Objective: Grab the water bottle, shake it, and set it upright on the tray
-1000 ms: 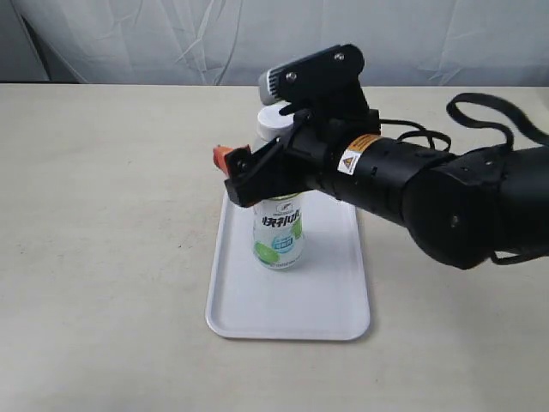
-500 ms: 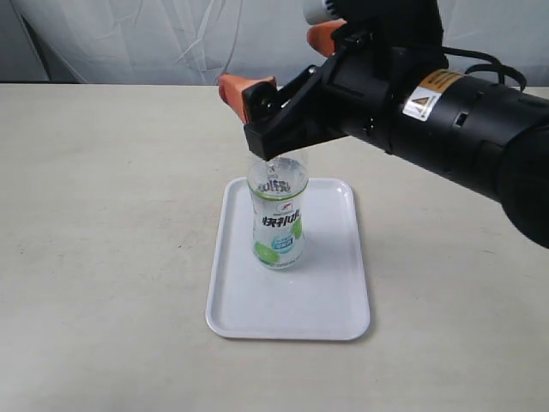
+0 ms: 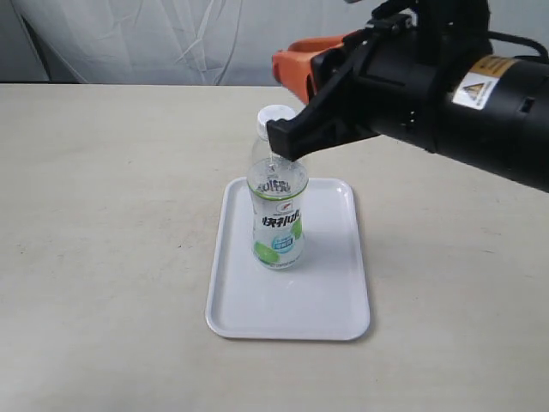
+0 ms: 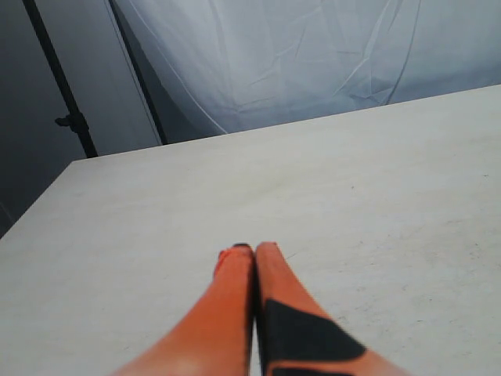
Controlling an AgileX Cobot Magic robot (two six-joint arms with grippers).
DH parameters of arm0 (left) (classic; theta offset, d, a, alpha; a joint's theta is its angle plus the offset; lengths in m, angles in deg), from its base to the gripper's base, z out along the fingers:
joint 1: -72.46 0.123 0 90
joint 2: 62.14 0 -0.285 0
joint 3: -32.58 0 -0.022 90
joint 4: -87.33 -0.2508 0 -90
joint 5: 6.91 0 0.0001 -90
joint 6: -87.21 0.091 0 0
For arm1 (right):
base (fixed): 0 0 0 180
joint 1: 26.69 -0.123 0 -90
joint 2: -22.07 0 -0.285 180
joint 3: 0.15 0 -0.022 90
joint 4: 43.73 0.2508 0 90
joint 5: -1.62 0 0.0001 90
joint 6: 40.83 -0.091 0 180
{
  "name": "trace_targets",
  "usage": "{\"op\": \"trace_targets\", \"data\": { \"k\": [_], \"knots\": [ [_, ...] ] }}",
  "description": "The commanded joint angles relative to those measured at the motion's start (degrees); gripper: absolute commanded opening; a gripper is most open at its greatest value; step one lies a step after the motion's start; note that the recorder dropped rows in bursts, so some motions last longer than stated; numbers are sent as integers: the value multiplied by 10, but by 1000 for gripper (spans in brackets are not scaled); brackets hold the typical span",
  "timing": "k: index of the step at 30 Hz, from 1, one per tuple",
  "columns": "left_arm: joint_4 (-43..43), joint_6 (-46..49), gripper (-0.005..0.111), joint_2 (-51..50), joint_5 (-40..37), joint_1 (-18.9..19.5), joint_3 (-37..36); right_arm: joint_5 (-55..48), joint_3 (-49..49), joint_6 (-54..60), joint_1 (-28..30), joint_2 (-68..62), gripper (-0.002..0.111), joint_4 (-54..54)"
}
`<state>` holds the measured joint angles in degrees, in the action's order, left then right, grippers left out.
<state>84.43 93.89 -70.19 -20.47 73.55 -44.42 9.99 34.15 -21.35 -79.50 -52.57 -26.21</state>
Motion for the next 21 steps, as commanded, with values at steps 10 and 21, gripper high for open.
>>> {"op": "trace_targets", "data": {
  "k": [10, 21],
  "knots": [
    [4, -3, 0, 3, 2, 0, -2, -170, -3, -1, 8, 161, -1, -59],
    [4, -1, 0, 3, 2, 0, -2, -254, -3, -35, 68, 193, -1, -48]
  ]
}}
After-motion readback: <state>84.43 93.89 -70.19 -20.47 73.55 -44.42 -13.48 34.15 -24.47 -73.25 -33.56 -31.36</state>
